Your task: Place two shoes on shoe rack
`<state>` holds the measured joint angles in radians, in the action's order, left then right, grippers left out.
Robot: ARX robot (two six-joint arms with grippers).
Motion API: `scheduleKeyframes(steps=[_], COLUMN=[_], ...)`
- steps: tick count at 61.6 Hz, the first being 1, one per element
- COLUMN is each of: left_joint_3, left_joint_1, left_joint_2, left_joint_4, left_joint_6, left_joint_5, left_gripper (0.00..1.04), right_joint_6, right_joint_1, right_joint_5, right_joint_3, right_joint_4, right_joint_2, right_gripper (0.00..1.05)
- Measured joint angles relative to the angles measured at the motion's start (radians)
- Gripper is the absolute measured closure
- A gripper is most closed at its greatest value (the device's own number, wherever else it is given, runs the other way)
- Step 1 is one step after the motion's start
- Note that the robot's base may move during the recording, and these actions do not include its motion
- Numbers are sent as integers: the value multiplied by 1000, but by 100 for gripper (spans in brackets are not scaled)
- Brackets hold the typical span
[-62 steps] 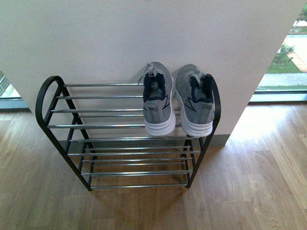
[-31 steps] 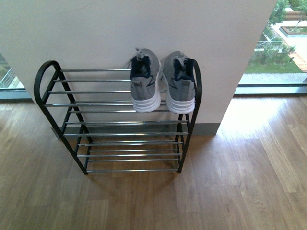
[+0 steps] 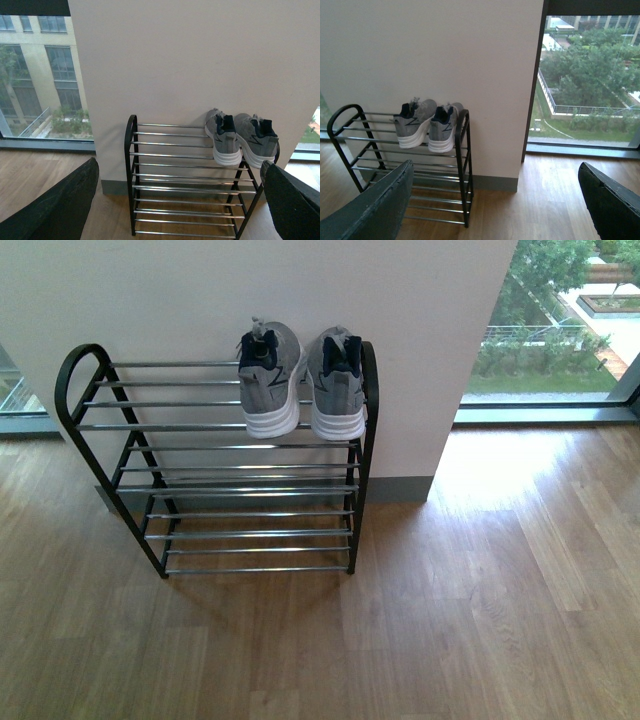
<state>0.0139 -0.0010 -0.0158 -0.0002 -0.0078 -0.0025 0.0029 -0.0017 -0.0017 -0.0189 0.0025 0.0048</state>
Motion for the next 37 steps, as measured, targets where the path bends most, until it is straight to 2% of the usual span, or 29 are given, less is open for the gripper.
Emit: scheduleKeyframes(steps=[37], left_joint_3=[0], left_joint_1=[0], left_joint_2=[0], left_joint_4=[0], left_joint_6=[0], left_joint_5=[3], left_gripper=[9], right_joint_6=[0], right_joint_1=[0], right_joint_5=[2], right_joint_3=[0], right_joint_4=[-1], right_joint_2=[0], right_gripper=[9])
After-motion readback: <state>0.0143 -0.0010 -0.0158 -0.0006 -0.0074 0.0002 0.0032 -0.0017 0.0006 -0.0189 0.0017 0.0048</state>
